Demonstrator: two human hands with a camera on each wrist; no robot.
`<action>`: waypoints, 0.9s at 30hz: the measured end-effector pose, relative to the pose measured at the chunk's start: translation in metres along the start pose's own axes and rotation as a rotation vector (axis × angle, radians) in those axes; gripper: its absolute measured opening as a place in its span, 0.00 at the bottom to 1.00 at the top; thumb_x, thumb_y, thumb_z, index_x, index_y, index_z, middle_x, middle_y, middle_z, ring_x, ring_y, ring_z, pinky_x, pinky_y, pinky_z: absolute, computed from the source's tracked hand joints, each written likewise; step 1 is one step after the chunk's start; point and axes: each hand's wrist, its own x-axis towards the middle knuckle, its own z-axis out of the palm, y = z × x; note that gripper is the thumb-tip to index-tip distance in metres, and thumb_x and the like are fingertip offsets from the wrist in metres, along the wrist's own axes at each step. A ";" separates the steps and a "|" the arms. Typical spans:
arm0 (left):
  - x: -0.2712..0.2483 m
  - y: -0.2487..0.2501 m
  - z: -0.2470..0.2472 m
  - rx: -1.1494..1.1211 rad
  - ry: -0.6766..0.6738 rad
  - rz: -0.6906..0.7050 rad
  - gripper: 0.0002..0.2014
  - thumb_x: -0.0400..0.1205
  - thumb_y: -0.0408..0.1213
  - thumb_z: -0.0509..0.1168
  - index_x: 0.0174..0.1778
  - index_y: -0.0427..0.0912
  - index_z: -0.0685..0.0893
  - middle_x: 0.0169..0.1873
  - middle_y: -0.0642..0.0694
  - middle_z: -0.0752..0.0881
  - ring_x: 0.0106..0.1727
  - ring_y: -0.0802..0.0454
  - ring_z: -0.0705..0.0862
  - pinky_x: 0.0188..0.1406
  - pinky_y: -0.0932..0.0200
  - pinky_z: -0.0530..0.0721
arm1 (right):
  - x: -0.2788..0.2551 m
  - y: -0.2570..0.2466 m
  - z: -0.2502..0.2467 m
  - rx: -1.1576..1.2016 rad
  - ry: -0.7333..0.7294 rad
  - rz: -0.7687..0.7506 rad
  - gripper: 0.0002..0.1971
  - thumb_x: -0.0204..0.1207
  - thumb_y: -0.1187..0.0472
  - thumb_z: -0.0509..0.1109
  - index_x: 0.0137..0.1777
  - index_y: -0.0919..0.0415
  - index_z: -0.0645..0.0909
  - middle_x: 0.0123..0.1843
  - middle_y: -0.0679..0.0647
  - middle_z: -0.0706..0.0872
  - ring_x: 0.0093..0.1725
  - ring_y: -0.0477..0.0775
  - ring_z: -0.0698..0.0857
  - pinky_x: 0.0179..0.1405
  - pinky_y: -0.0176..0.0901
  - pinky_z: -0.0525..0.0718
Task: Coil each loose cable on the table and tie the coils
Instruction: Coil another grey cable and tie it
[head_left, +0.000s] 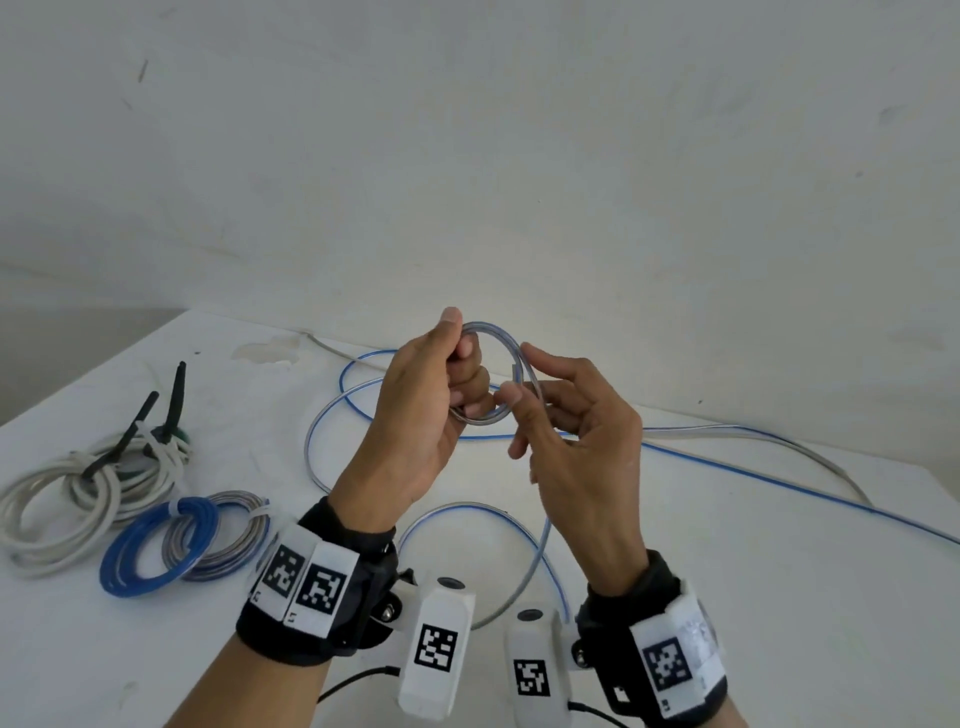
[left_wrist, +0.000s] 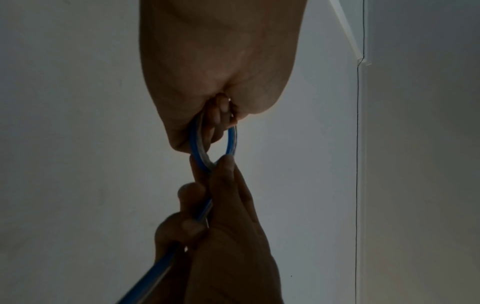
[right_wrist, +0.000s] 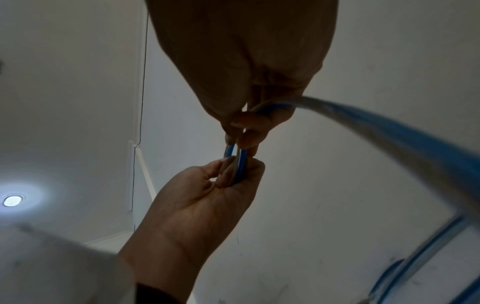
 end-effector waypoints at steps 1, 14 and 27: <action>0.001 -0.001 0.000 -0.002 0.001 -0.010 0.20 0.93 0.41 0.51 0.34 0.43 0.69 0.22 0.52 0.58 0.24 0.55 0.58 0.23 0.62 0.64 | 0.001 0.001 -0.001 -0.008 0.011 -0.012 0.09 0.80 0.61 0.77 0.58 0.49 0.87 0.39 0.53 0.92 0.26 0.48 0.82 0.24 0.40 0.78; 0.000 -0.003 -0.016 0.539 -0.185 -0.152 0.20 0.91 0.48 0.57 0.38 0.39 0.75 0.24 0.51 0.64 0.24 0.53 0.67 0.29 0.58 0.77 | 0.014 0.010 -0.025 -0.250 -0.255 -0.076 0.13 0.86 0.64 0.70 0.62 0.48 0.90 0.48 0.40 0.93 0.47 0.49 0.90 0.35 0.47 0.82; -0.001 0.002 0.000 -0.003 0.070 0.024 0.20 0.93 0.44 0.52 0.35 0.43 0.69 0.24 0.51 0.58 0.22 0.56 0.58 0.22 0.63 0.64 | 0.002 0.002 -0.003 0.072 -0.012 -0.024 0.12 0.75 0.63 0.81 0.58 0.51 0.91 0.41 0.48 0.90 0.30 0.51 0.85 0.23 0.39 0.81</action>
